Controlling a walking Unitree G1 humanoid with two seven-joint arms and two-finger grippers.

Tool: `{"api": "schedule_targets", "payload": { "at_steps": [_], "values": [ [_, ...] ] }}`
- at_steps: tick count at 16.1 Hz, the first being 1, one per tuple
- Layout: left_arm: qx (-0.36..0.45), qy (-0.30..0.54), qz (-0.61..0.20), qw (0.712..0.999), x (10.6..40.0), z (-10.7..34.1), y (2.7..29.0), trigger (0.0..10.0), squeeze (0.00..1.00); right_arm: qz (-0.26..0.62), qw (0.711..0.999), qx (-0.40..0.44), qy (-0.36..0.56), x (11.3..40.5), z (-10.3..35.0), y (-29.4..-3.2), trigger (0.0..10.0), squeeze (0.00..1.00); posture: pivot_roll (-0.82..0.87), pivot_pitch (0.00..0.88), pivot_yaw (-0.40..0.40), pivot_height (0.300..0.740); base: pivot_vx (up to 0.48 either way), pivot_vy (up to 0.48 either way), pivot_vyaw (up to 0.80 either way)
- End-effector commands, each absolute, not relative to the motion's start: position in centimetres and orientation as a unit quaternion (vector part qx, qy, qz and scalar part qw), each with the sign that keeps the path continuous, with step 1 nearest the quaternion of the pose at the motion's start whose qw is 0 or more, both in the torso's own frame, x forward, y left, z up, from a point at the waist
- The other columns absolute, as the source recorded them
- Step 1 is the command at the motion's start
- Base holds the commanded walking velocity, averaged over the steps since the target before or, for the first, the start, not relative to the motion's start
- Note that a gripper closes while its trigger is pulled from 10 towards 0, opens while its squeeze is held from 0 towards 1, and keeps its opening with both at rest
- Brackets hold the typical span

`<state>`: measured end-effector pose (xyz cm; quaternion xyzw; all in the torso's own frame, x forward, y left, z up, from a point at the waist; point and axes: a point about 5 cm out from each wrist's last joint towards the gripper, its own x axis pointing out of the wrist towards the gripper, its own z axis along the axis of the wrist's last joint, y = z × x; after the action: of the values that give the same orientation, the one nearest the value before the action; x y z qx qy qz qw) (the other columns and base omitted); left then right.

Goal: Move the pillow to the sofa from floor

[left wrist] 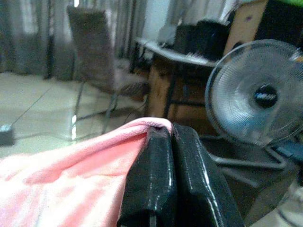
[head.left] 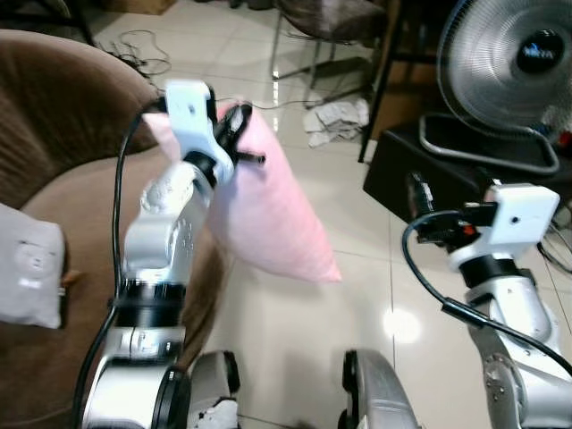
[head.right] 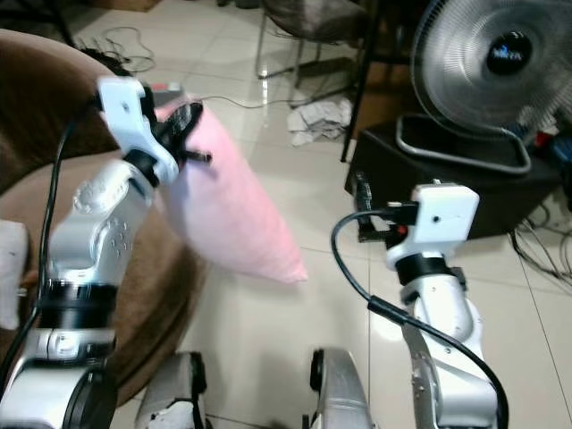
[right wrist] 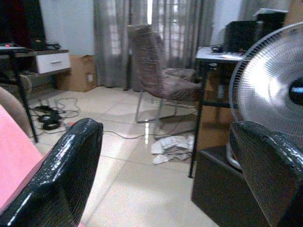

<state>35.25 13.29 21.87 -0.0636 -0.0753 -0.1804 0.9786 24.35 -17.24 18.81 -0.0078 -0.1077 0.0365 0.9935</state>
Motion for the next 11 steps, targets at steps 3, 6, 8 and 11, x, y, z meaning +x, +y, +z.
{"api": "schedule_targets", "payload": {
  "at_steps": [3,6,8,11],
  "values": [
    [-0.024,-0.079,-0.179,0.98,33.9,20.4,12.7,10.0,0.0,0.033,0.997,0.008,-0.073,23.7,17.7,-17.1,10.0,0.0,-0.09,0.027,-0.006,0.685,0.0,0.0,0.0],
    [-0.021,-0.077,-0.195,0.978,33.2,20.2,11.4,10.0,0.0,0.038,0.997,0.007,-0.061,23.3,17.4,-17.1,10.0,0.0,-0.1,0.028,-0.004,0.71,0.0,0.0,0.0],
    [-0.014,-0.076,-0.202,0.976,33.2,20.2,11.0,10.0,0.0,0.031,0.997,0.009,-0.064,23.3,17.6,-17.4,10.0,0.0,-0.1,0.022,-0.001,0.725,0.0,0.0,0.0],
    [-0.006,-0.08,-0.196,0.977,33.2,20.0,10.9,10.0,0.0,0.024,0.998,0.012,-0.058,23.3,17.5,-17.7,10.0,0.0,-0.1,0.022,-0.003,0.74,0.0,0.0,0.0]
  ]
}}
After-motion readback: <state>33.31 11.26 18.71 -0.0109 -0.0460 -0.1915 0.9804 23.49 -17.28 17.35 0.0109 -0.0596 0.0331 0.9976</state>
